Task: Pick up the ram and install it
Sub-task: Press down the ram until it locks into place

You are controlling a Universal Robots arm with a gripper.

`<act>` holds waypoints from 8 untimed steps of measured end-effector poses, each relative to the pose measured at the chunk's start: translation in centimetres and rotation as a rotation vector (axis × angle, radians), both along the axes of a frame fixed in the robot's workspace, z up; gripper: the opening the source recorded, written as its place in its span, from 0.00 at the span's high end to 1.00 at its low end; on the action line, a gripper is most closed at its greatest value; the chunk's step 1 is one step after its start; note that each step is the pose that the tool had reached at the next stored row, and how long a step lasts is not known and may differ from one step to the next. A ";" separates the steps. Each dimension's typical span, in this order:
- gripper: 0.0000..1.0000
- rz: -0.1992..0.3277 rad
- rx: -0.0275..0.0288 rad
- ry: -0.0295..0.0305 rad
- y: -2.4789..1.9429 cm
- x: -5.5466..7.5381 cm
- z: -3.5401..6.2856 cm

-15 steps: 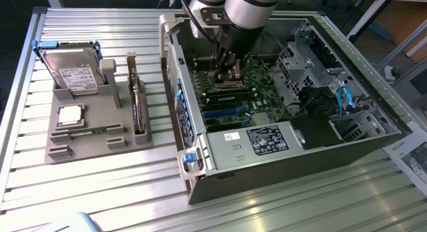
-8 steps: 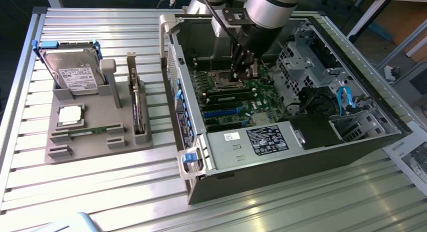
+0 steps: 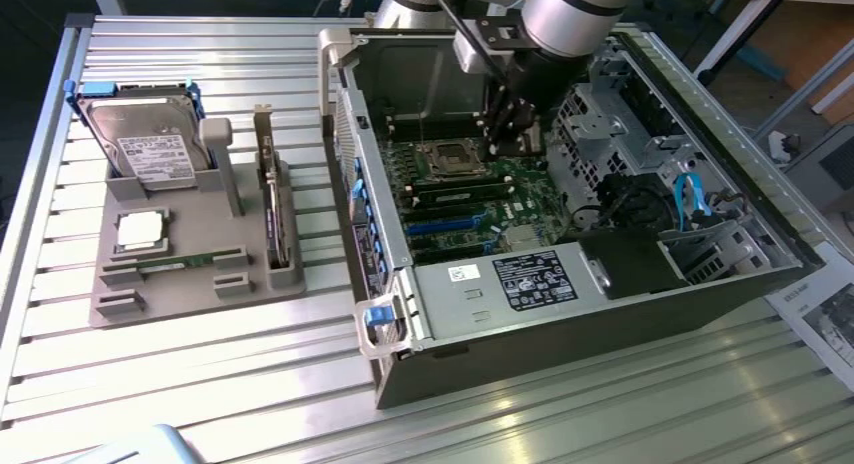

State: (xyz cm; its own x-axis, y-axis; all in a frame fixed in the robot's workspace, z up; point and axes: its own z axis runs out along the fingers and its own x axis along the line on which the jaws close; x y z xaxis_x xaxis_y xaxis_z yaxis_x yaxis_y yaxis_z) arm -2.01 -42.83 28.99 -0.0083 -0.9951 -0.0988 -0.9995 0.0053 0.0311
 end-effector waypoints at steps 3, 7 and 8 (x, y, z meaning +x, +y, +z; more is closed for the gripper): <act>0.90 0.000 -0.0001 0.0006 0.00 1.0 0.00; 0.90 0.000 0.0001 0.0006 0.00 1.3 0.00; 0.90 0.000 0.0000 0.0005 0.00 1.3 0.00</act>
